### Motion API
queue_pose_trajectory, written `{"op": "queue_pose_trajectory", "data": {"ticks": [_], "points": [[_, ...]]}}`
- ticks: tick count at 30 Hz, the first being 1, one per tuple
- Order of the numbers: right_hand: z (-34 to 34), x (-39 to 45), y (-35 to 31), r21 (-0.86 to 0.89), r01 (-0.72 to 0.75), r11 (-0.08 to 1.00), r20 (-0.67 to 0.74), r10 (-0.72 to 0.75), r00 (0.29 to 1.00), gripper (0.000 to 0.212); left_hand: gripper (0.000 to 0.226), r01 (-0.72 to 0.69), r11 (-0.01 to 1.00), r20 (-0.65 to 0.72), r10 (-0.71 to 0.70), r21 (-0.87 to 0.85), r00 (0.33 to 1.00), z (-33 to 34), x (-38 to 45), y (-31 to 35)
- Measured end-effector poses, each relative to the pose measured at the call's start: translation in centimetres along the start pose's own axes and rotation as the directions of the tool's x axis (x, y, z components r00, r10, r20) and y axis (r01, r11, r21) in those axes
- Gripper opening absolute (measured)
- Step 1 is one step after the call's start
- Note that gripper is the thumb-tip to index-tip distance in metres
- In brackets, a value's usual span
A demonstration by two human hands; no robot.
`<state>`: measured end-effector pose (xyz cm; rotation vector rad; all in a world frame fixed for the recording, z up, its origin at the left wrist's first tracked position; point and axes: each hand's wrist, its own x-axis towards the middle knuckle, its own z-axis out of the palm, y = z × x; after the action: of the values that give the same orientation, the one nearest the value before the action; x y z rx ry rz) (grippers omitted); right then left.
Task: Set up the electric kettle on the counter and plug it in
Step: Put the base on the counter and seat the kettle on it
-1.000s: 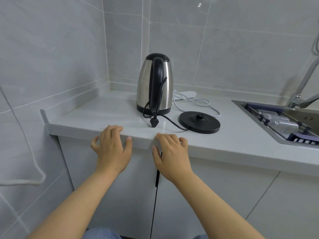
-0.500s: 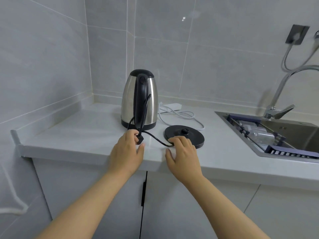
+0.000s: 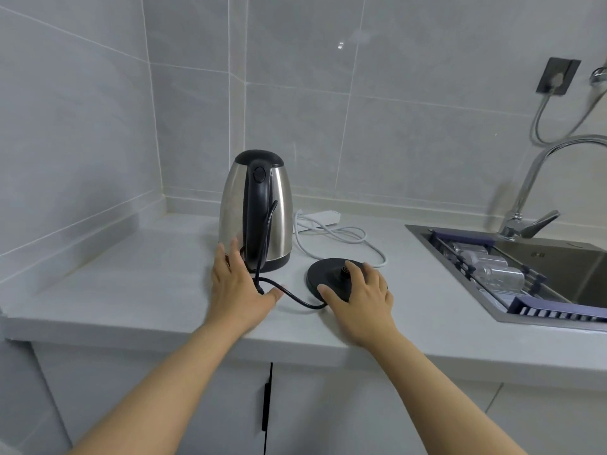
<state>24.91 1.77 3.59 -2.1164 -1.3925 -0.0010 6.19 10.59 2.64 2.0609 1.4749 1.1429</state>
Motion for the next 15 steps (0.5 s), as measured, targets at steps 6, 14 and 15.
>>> {"op": "queue_pose_trajectory", "data": {"ticks": [6, 14, 15], "points": [[0.2, 1.9, 0.0, -0.003, -0.125, 0.992, 0.016, 0.125, 0.992, 0.084, 0.117, 0.033, 0.989, 0.075, -0.022, -0.147, 0.997, 0.5, 2.4, -1.0], [0.4, 2.1, -0.7, -0.107, -0.020, 0.994, 0.040, 0.025, 0.999, 0.072, 0.082, -0.058, 0.969, 0.002, 0.060, -0.240, 0.998, 1.5, 4.5, -1.8], [0.5, 2.3, -0.8, -0.109, -0.006, 0.994, 0.029, 0.010, 1.000, 0.068, 0.081, -0.065, 0.967, 0.006, 0.068, -0.248, 0.998, 1.4, 5.0, -2.0]]}}
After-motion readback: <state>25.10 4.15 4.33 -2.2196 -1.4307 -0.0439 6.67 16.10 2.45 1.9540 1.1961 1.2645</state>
